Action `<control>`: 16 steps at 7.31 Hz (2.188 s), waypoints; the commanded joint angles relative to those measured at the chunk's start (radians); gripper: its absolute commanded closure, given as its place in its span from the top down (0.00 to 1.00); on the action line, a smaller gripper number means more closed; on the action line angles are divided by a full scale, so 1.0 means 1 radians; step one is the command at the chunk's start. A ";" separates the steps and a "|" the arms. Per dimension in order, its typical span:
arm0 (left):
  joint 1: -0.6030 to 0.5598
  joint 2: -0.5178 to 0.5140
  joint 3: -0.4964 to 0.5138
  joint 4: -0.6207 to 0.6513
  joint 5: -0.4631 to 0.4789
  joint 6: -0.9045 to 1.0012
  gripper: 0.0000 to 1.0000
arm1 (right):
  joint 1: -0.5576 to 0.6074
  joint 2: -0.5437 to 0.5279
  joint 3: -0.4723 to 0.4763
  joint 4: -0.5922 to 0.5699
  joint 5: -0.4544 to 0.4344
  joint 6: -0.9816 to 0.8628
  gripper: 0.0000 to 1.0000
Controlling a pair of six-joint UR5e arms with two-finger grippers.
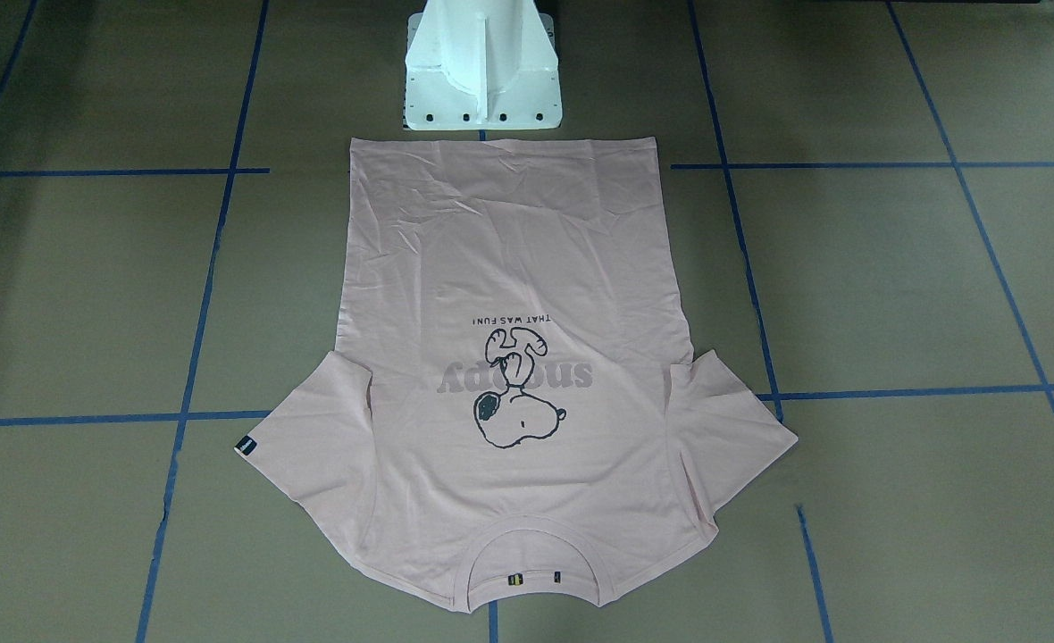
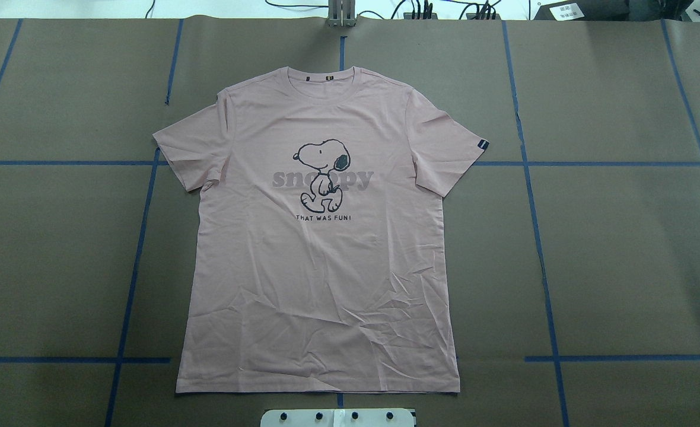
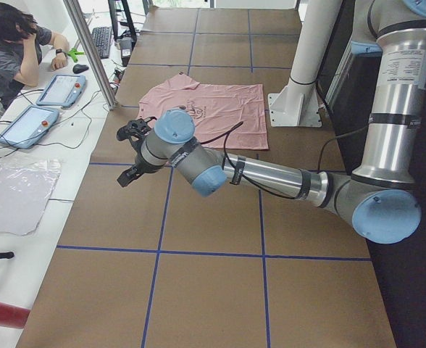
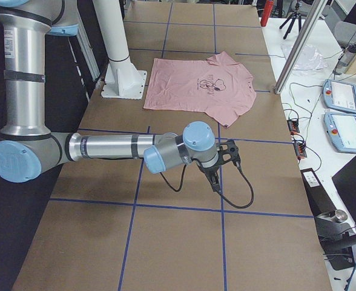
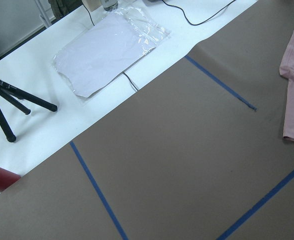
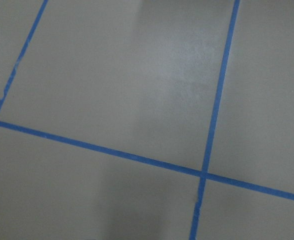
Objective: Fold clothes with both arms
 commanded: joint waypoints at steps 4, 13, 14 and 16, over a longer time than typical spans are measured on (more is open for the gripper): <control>0.164 -0.018 0.003 -0.145 -0.002 -0.169 1.00 | -0.370 0.164 0.000 0.256 -0.238 0.727 1.00; 0.166 -0.021 -0.004 -0.145 -0.004 -0.172 1.00 | -0.788 0.462 -0.302 0.301 -0.766 1.074 0.64; 0.166 -0.021 -0.005 -0.143 -0.004 -0.172 1.00 | -0.793 0.477 -0.323 0.301 -0.778 1.075 0.62; 0.166 -0.021 -0.005 -0.143 -0.004 -0.172 1.00 | -0.807 0.477 -0.325 0.300 -0.778 1.075 0.61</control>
